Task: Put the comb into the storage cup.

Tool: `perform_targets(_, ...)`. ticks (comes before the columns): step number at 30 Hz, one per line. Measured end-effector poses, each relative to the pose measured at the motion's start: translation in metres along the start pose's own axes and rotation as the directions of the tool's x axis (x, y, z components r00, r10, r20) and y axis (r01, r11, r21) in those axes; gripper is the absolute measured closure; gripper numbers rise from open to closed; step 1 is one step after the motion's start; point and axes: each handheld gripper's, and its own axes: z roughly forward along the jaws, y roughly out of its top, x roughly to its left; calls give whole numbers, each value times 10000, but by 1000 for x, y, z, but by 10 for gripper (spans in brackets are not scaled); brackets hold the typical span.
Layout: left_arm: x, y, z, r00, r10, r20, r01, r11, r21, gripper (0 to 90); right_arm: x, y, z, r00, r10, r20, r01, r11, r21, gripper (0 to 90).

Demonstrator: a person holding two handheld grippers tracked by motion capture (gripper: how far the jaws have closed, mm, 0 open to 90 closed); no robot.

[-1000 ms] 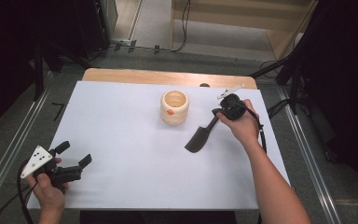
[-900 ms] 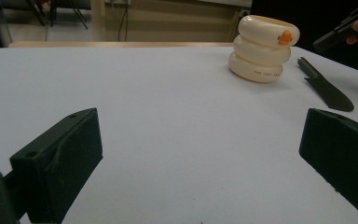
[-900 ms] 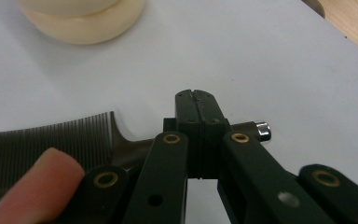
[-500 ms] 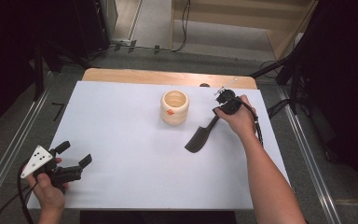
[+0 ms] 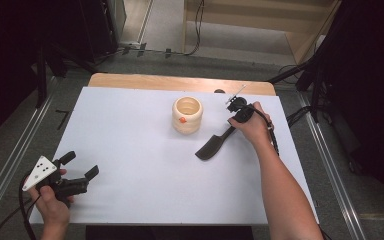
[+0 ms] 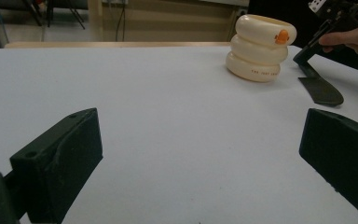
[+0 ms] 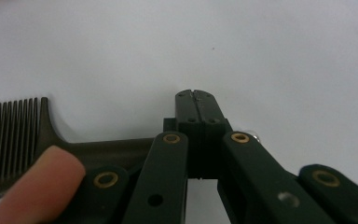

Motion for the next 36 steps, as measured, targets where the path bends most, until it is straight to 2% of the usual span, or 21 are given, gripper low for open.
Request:
perform_targets(11,0,0,0,10000,22,14,-22,10000,2,0,-4,-11,-2,9992,164,-352,-159,9998,133,881)
perform_targets(18,-1,0,0,10000,57,-4,-57,10000,43,0,-5,-23,-9,9991,-160,-403,170,9996,242,881)
perform_targets(27,-1,0,0,10000,84,-8,-84,9999,67,0,-6,-36,-12,9985,-94,-537,106,9997,223,881)
perform_targets(29,-1,0,1,10000,87,-16,-87,9999,71,0,-6,-40,-13,9980,-254,-583,266,9994,200,881)
perform_targets(36,-1,0,1,10000,81,-16,-81,9999,65,0,-5,-44,-18,9970,-344,-698,363,9990,273,881)
